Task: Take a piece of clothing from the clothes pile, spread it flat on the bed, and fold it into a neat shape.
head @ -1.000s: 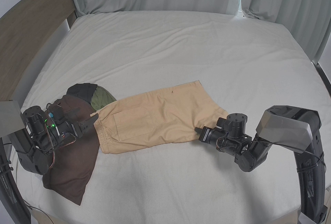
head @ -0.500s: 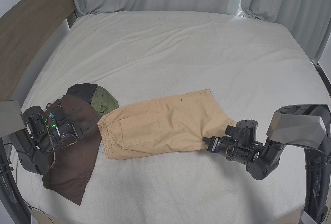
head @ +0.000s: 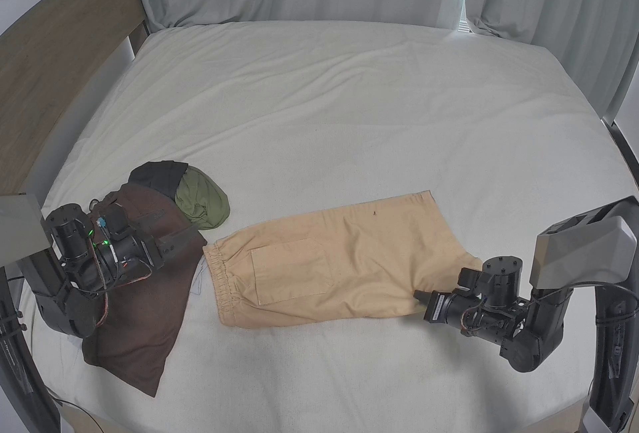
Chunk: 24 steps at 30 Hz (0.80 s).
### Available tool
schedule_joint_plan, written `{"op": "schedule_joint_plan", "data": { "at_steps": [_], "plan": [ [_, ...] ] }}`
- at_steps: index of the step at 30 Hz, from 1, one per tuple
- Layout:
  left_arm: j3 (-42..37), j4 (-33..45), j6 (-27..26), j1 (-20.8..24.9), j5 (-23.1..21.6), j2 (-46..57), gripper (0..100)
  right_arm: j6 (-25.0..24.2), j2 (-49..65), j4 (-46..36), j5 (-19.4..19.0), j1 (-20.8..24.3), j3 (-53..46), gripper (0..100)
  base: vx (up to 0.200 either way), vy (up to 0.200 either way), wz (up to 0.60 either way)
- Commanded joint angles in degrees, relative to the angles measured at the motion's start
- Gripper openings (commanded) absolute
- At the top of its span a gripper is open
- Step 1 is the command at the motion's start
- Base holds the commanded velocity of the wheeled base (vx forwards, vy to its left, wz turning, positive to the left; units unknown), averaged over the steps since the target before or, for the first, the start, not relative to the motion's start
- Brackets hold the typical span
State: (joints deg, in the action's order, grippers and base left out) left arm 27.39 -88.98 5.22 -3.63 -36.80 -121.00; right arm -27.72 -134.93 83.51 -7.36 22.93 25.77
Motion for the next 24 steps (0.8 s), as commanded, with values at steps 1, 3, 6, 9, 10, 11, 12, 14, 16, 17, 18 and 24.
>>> {"op": "schedule_joint_plan", "data": {
  "at_steps": [1, 3, 6, 9, 10, 11, 12, 14, 16, 17, 18, 24],
  "plan": [
    [-0.15, -0.14, 0.14, 0.29, -0.11, 0.07, 100, 1.0, 0.01, 2.36, -0.02, -0.52, -5.29, 0, 0.0, 0.0, 0.0],
    [-0.23, -0.14, 0.14, 0.29, -0.2, 0.07, 100, 1.53, -0.25, 4.03, -0.02, -0.43, -7.05, 0, 0.0, 0.0, 0.0],
    [0.03, -0.05, 0.5, 0.29, -0.11, 0.24, 100, 1.71, -0.6, 4.65, -0.02, -0.52, -7.84, 0, 0.0, 0.0, 0.0],
    [0.03, -0.14, 1.9, 0.64, -0.2, 0.77, 100, 1.62, -0.69, 4.65, -0.02, -0.34, -7.84, 0, 0.0, 0.0, 0.0],
    [0.03, -0.14, 2.08, 0.64, -0.11, 0.86, 100, 1.62, -0.69, 4.65, -0.02, -0.17, -7.84, 0, 0.0, 0.0, 0.0],
    [-0.15, -0.14, 2.34, 0.73, -0.2, 0.86, 100, 1.53, -0.69, 4.65, -0.02, -0.08, -7.84, 0, 0.0, 0.0, 0.0],
    [-0.15, -0.14, 2.34, 0.73, -0.2, 0.86, 100, 1.53, -0.69, 4.65, -0.02, -0.08, -7.84, 0, 0.0, 0.0, 0.0],
    [-0.15, -0.14, 2.25, 0.73, -0.29, 0.77, 100, 1.62, -0.78, 4.65, -0.02, 0.01, -7.75, 0, 0.0, 0.0, 0.0],
    [-0.23, -0.14, 2.17, 0.56, -1.08, 0.59, 100, 1.62, -0.69, 4.65, 0.07, 0.1, -7.4, 100, 0.0, 0.0, 0.0],
    [-0.32, -0.14, 2.08, 0.47, -1.69, 0.59, 100, 1.62, -0.69, 4.65, 0.16, 0.1, -7.58, 100, 0.0, 0.0, 0.0],
    [-0.5, -0.14, 2.08, 0.38, -2.4, 0.68, 100, 1.62, -0.69, 4.65, 0.16, 0.27, -7.84, 100, 0.0, 0.0, 0.0],
    [-0.15, -0.14, 2.17, 0.29, -3.63, 0.77, 100, 1.97, 0.1, 4.65, -0.02, 1.59, -10.39, 100, 0.0, 0.0, 0.0]
  ]
}}
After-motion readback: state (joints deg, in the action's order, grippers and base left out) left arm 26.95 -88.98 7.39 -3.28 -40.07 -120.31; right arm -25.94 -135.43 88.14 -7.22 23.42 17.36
